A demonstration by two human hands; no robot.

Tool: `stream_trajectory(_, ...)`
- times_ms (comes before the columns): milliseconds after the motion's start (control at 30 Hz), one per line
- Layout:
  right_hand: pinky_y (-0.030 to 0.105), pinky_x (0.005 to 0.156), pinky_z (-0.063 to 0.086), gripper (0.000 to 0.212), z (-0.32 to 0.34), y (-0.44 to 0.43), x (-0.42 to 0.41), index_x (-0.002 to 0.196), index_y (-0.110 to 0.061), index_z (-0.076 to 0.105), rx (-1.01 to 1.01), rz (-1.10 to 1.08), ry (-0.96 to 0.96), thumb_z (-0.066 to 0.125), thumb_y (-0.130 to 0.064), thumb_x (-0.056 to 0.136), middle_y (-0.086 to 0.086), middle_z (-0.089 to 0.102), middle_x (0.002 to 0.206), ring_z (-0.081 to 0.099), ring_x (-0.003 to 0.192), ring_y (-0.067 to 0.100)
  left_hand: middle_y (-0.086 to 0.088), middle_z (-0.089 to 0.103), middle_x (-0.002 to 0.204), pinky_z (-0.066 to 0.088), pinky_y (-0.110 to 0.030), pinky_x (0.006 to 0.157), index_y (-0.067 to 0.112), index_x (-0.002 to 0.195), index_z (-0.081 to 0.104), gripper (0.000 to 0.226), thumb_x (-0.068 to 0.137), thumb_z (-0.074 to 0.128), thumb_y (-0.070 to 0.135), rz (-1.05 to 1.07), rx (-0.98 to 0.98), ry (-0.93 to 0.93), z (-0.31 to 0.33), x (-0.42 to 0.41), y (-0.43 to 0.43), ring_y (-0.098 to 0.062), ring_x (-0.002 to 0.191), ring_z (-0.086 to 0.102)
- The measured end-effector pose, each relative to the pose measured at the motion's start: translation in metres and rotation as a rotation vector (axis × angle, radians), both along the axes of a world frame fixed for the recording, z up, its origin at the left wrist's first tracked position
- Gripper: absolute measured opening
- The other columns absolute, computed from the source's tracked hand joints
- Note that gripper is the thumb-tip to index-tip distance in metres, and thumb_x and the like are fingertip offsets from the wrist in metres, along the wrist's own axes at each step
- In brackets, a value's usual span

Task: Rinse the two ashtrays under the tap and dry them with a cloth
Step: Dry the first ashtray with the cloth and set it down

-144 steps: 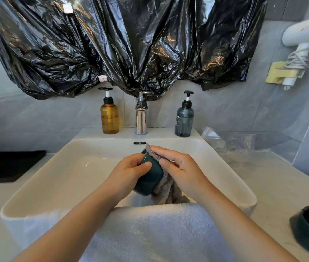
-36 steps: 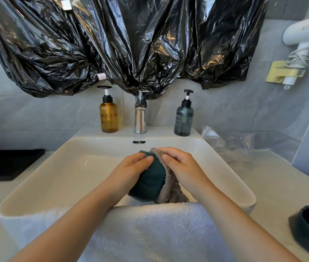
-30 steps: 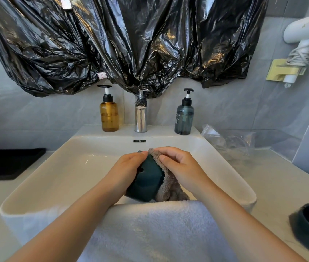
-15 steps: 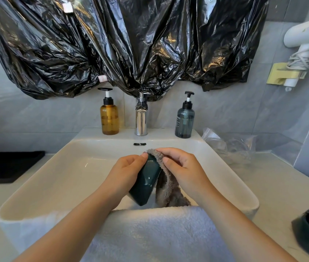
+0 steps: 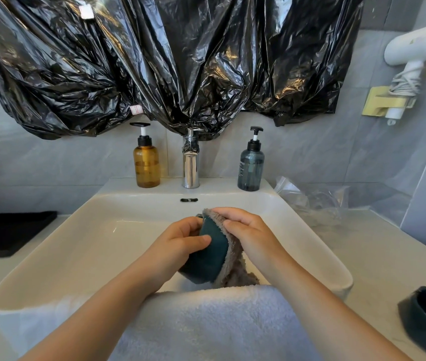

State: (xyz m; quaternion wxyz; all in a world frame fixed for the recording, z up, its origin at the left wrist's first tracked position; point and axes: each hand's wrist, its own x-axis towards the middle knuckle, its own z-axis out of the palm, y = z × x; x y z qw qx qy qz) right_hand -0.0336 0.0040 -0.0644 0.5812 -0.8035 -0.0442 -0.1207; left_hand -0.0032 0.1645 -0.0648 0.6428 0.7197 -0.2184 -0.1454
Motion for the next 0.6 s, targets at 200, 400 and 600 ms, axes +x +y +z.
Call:
stream_trajectory(200, 0.028, 0.107, 0.041, 0.035, -0.004, 0.004, 0.002, 0.126, -0.025, 0.063, -0.125, 0.025, -0.084, 0.046, -0.010, 0.098, -0.009, 0.060, 0.128, 0.052, 0.121, 0.007, -0.003, 0.074, 0.080, 0.052, -0.021, 0.063, 0.008, 0.097, 0.067, 0.018, 0.096, 0.049, 0.008, 0.059, -0.030, -0.039, 0.000, 0.002, 0.000, -0.014, 0.073, 0.069)
stream_trajectory(400, 0.029, 0.110, 0.038, 0.037, -0.006, 0.001, 0.006, 0.137, -0.025, 0.053, -0.125, -0.103, -0.081, 0.043, -0.021, 0.102, -0.008, 0.054, 0.137, 0.047, 0.127, 0.008, 0.003, 0.075, 0.086, 0.050, -0.012, 0.059, 0.013, 0.101, 0.065, 0.022, 0.098, 0.045, 0.004, 0.058, 0.019, -0.140, -0.001, 0.005, 0.000, -0.005, 0.075, 0.070)
stream_trajectory(600, 0.040, 0.109, 0.041, 0.036, -0.007, -0.003, 0.009, 0.135, -0.024, 0.055, 0.006, -0.145, -0.004, 0.037, -0.027, 0.103, -0.004, 0.059, 0.133, 0.052, 0.123, 0.015, 0.002, 0.074, 0.096, 0.051, -0.012, 0.067, 0.013, 0.108, 0.065, 0.022, 0.098, 0.047, 0.005, 0.065, 0.050, -0.177, -0.005, 0.007, 0.002, -0.007, 0.086, 0.070)
